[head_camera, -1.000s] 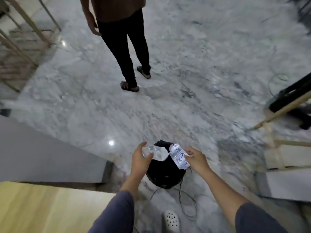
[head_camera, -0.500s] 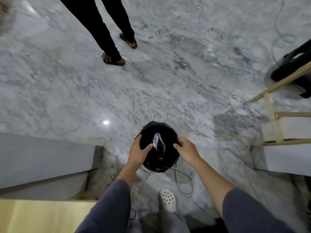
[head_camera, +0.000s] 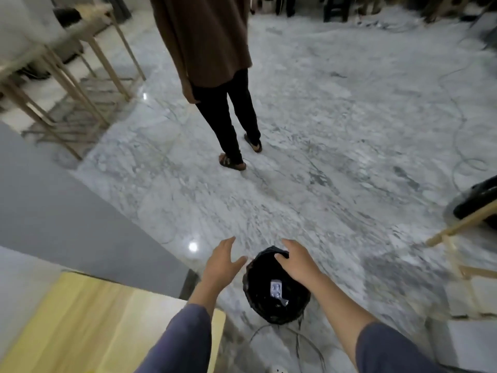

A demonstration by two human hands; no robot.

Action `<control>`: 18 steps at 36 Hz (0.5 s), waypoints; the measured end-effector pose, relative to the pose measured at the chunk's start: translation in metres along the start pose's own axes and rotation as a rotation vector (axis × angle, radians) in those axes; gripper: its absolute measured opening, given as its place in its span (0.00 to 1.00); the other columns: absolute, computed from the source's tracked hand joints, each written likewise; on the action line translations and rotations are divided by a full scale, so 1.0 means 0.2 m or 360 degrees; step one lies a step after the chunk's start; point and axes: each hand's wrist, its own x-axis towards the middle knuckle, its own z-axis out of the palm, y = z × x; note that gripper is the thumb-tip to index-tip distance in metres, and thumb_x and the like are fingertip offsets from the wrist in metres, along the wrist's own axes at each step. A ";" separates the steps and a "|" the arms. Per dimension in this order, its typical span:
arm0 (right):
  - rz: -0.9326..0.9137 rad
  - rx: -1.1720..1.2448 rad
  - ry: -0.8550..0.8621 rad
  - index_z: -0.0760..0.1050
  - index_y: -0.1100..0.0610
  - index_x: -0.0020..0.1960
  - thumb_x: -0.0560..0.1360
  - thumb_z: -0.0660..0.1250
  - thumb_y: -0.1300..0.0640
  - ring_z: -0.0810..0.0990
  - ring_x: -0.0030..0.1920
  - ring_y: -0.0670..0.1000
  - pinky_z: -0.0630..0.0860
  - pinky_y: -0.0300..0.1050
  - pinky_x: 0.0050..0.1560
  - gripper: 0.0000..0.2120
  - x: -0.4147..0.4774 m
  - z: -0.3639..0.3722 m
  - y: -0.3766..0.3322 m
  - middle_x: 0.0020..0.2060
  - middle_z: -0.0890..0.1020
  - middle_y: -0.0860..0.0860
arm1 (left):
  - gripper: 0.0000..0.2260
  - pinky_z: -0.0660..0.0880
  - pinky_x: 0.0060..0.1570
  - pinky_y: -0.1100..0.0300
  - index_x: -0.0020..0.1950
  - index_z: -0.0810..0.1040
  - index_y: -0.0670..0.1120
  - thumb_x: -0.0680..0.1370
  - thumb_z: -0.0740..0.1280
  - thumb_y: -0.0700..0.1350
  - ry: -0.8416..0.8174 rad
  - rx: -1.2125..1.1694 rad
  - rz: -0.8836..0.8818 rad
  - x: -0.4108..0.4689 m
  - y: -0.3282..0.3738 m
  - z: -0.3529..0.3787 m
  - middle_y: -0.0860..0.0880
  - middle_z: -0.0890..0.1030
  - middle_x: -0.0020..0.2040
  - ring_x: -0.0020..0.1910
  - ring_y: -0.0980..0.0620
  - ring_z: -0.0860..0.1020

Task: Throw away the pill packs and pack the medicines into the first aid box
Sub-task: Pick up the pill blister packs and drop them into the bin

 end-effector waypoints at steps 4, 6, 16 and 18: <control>-0.0186 -0.0139 -0.0040 0.51 0.57 0.75 0.79 0.58 0.53 0.54 0.75 0.53 0.55 0.47 0.74 0.28 -0.14 0.06 -0.23 0.76 0.54 0.54 | 0.31 0.57 0.69 0.56 0.75 0.56 0.45 0.77 0.63 0.55 0.0146 0.0122 0.0018 -0.20 -0.11 -0.19 0.47 0.59 0.76 0.74 0.49 0.58; -0.0283 -0.0215 -0.0069 0.50 0.58 0.75 0.79 0.58 0.53 0.55 0.75 0.53 0.55 0.47 0.75 0.29 -0.22 0.13 -0.36 0.76 0.53 0.54 | 0.30 0.58 0.70 0.55 0.75 0.57 0.45 0.77 0.63 0.55 0.0244 0.0144 -0.0013 -0.34 -0.20 -0.29 0.47 0.59 0.76 0.74 0.49 0.59; -0.0765 -0.0540 -0.0238 0.54 0.59 0.74 0.78 0.60 0.53 0.58 0.74 0.53 0.58 0.44 0.71 0.29 -0.69 0.74 -0.91 0.74 0.58 0.54 | 0.31 0.60 0.68 0.57 0.75 0.57 0.46 0.76 0.64 0.54 0.0646 0.0233 -0.0315 -1.24 -0.84 -0.62 0.48 0.59 0.76 0.72 0.48 0.61; -0.0870 -0.0589 -0.0269 0.56 0.58 0.74 0.77 0.61 0.52 0.60 0.73 0.54 0.59 0.45 0.70 0.29 -0.79 0.90 -0.99 0.74 0.60 0.55 | 0.31 0.59 0.70 0.57 0.75 0.57 0.46 0.76 0.64 0.54 0.0727 0.0197 -0.0413 -1.45 -0.97 -0.66 0.47 0.60 0.75 0.73 0.48 0.60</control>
